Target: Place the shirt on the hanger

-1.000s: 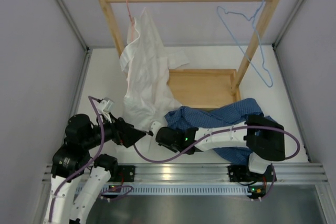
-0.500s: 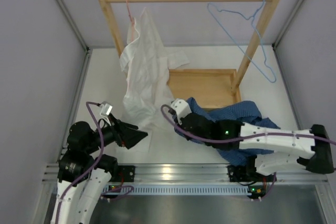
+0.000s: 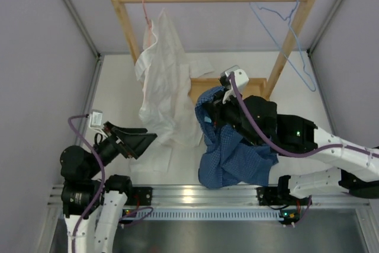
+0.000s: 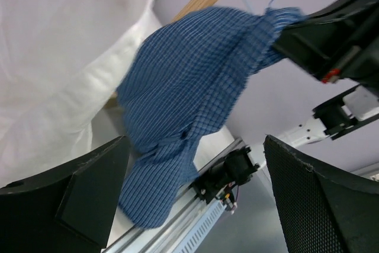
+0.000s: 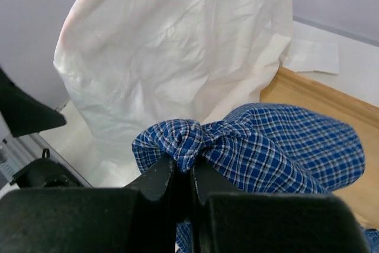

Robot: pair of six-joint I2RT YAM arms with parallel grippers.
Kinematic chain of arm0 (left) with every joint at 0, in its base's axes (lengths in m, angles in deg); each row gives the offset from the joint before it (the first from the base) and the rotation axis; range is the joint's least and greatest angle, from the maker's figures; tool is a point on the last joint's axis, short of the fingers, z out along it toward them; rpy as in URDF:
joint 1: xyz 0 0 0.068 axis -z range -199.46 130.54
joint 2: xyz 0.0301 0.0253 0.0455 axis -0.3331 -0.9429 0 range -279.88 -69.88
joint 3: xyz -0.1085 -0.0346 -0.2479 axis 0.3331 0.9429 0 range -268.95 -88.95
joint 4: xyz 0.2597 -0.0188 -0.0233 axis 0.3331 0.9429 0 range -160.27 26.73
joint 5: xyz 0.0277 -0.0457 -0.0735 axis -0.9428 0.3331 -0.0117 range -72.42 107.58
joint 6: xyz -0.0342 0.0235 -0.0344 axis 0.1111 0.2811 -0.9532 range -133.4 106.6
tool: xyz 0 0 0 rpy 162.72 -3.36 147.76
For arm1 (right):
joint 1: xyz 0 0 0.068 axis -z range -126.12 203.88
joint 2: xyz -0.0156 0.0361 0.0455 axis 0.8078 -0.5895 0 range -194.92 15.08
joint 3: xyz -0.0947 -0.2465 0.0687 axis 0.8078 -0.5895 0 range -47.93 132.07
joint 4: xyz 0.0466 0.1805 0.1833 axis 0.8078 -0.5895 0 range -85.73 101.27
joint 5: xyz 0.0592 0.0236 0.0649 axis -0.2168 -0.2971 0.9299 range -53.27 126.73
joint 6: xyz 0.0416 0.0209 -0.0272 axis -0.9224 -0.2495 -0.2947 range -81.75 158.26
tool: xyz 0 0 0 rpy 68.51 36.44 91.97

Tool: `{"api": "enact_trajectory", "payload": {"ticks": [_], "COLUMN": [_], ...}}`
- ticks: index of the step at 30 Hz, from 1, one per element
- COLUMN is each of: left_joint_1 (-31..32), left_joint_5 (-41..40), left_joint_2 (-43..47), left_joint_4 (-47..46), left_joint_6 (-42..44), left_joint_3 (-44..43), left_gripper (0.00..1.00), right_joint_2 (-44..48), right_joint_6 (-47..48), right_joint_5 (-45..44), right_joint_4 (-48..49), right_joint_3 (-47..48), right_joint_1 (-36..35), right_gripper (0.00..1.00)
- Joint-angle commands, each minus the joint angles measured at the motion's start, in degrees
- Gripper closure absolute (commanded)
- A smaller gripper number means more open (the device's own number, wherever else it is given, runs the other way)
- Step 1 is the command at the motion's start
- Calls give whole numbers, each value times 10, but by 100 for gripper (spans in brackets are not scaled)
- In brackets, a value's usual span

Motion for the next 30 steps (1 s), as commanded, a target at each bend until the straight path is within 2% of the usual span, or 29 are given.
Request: {"api": "enact_trajectory", "payload": {"ticks": [1,7,12,15,19,21,22,23,26,28,30], "left_joint_1": [-16,-39,-105,-123,-124,-123,-123,-123,-115,-115,-116], "left_joint_5": [1,28,95,125,137,136,126,112,48,-38,-53], "left_joint_2": [0,-73,-145,-186,-236,-279,-291,-301,-309,-292,-271], "left_joint_4": [-64,-64,-64,-65,-64,-36,-3,70,163,196,206], "left_joint_6": [-39,-27,13,36,39,69,88,138,192,217,244], "left_joint_3": [-62,-120,-138,-162,-216,-268,-296,-360,-434,-445,-460], "left_gripper": [2,2,2,2,2,2,2,2,2,2,2], "right_joint_2": [-11,-30,-54,-63,-54,-45,-43,-41,-31,-19,-6], "right_joint_6": [-42,-54,-37,-31,-61,-85,-92,-101,-118,-119,-118], "right_joint_5": [-59,-82,-151,-196,-200,-184,-169,-138,-118,-118,-114], "right_joint_4": [-7,-11,-17,-27,-40,-41,-40,-41,-41,-41,-42], "right_joint_3": [66,152,186,177,121,96,72,61,24,4,-11], "right_joint_1": [6,5,5,9,31,48,71,84,108,111,114], "right_gripper": [100,100,100,100,100,100,100,100,100,100,100]}}
